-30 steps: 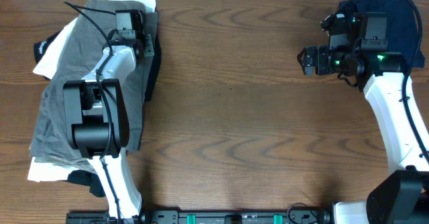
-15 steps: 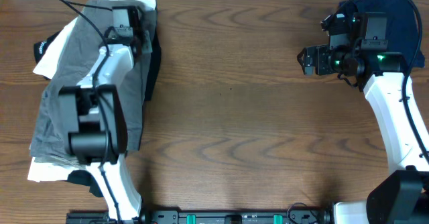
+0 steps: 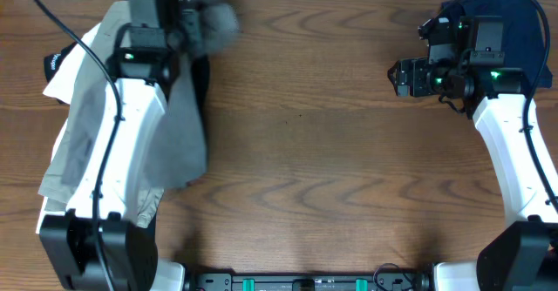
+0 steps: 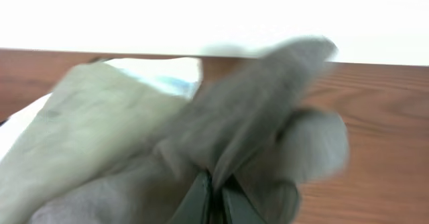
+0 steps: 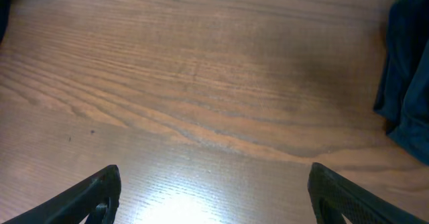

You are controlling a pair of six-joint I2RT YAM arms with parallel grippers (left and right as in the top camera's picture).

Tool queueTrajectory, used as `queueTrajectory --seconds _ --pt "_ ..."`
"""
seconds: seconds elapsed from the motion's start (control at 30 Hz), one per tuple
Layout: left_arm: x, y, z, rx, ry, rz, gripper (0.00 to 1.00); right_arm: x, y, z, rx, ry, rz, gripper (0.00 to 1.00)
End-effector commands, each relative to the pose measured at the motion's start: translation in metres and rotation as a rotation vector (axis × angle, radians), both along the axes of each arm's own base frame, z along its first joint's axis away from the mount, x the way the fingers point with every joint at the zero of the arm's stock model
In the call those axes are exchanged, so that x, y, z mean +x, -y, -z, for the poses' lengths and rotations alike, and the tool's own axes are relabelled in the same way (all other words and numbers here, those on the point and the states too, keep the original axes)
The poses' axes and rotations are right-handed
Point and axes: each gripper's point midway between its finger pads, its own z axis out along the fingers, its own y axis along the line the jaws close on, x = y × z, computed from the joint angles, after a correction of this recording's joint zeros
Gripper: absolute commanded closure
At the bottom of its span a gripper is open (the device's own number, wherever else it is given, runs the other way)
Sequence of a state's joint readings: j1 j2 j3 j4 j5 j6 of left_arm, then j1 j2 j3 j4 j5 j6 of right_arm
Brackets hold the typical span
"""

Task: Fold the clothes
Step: 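Pull the grey pants to the table center with the left gripper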

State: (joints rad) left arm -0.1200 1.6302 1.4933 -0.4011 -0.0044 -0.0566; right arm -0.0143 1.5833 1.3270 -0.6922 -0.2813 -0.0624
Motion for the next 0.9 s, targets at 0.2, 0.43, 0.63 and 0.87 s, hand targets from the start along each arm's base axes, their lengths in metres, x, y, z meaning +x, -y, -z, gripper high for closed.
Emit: queueTrajectory --seconds 0.2,0.43,0.63,0.87 --pt "-0.045 0.125 -0.058 -0.113 0.106 0.300 0.94 -0.031 0.015 -0.069 0.020 0.125 0.055 0.12" --pt "-0.058 0.194 -0.035 -0.124 0.066 0.435 0.94 -0.059 0.049 -0.101 0.025 0.179 0.172 0.12" --pt "-0.057 0.248 0.000 -0.158 0.025 0.520 0.94 -0.065 0.054 -0.101 0.024 0.169 0.188 0.11" --pt "-0.079 0.308 0.027 -0.208 -0.017 0.667 0.94 -0.066 0.054 -0.100 0.025 0.161 0.189 0.10"
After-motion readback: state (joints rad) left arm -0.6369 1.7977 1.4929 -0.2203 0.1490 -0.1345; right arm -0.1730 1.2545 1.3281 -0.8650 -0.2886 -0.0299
